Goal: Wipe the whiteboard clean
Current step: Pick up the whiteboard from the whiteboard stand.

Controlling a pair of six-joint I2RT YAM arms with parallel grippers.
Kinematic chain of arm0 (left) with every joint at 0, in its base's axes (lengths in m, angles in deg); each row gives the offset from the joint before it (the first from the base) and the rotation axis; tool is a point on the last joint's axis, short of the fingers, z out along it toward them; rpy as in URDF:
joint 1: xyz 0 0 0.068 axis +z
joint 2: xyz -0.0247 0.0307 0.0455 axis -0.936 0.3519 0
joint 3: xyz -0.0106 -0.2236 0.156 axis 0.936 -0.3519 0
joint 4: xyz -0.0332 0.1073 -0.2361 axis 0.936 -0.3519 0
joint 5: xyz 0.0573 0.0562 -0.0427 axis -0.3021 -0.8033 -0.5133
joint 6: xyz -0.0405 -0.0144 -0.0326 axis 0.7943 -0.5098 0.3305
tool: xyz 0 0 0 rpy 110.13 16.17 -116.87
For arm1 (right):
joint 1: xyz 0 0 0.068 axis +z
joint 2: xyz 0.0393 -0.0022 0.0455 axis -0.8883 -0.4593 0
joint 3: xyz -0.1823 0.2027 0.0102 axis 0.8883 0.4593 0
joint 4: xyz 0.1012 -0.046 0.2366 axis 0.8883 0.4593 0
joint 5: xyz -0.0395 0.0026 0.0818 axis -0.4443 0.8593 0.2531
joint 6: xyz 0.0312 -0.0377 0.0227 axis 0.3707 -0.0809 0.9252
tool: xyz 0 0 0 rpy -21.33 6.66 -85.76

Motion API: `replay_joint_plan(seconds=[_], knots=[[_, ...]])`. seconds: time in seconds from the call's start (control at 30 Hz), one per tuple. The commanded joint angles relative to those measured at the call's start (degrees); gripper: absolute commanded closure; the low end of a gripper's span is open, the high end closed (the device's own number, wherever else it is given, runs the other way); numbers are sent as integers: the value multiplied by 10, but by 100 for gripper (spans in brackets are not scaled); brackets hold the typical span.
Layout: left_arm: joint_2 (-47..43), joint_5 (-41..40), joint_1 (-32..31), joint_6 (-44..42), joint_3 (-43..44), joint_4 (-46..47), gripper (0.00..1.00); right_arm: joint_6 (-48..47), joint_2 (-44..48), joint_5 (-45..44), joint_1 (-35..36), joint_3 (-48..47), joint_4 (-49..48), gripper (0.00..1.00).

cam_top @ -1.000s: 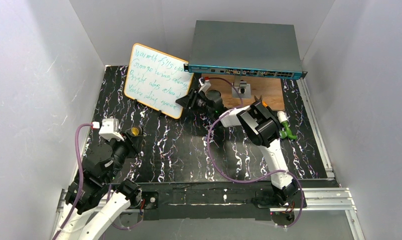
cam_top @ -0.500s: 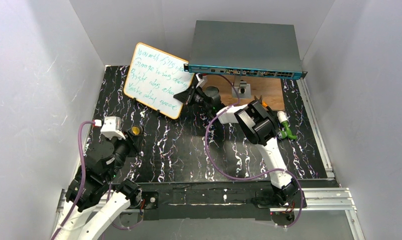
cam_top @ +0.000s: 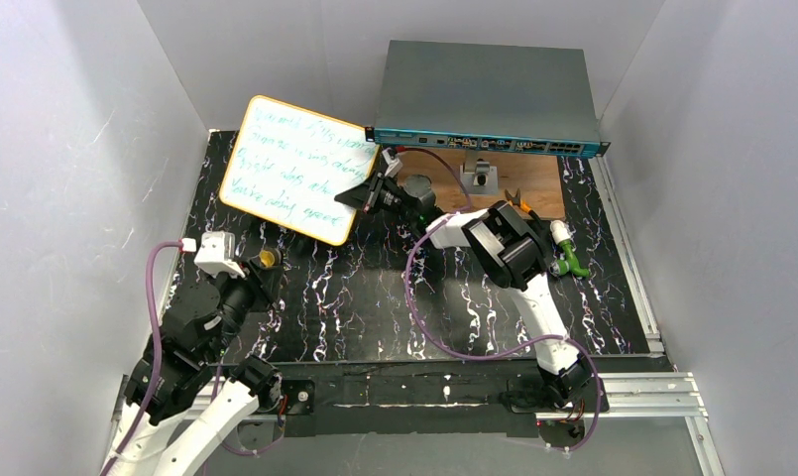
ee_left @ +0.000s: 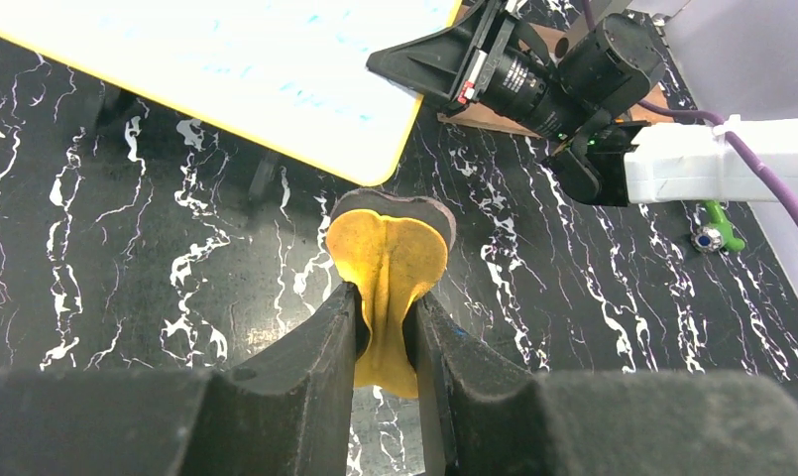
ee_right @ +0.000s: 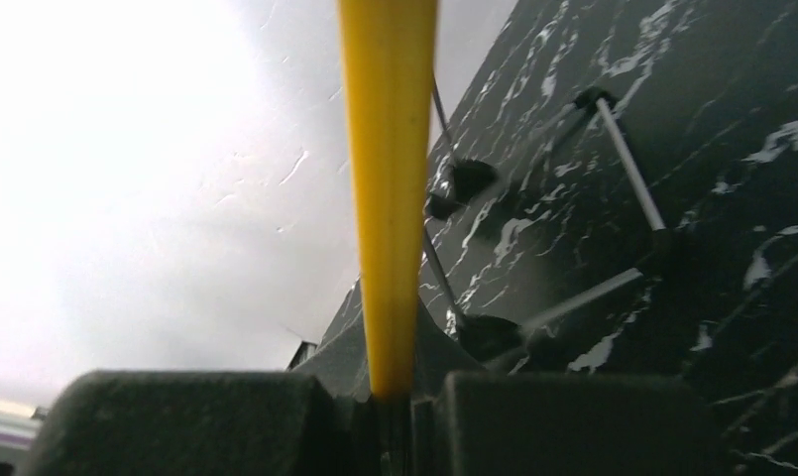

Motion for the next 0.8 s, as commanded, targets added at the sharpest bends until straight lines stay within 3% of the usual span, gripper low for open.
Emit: replay_joint_plan(seconds=[0.0, 0.17, 0.47, 0.77], knots=[[-9, 8, 3, -4, 18, -11, 100, 22, 34, 18, 9, -23, -170, 99], [-13, 10, 3, -2, 21, -14, 100, -26, 41, 12, 7, -15, -155, 99], [-11, 18, 3, -4, 36, -13, 100, 8, 56, 79, 22, -18, -233, 99], [-9, 38, 3, -16, 86, -24, 100, 85, 117, 80, 49, 113, -258, 99]])
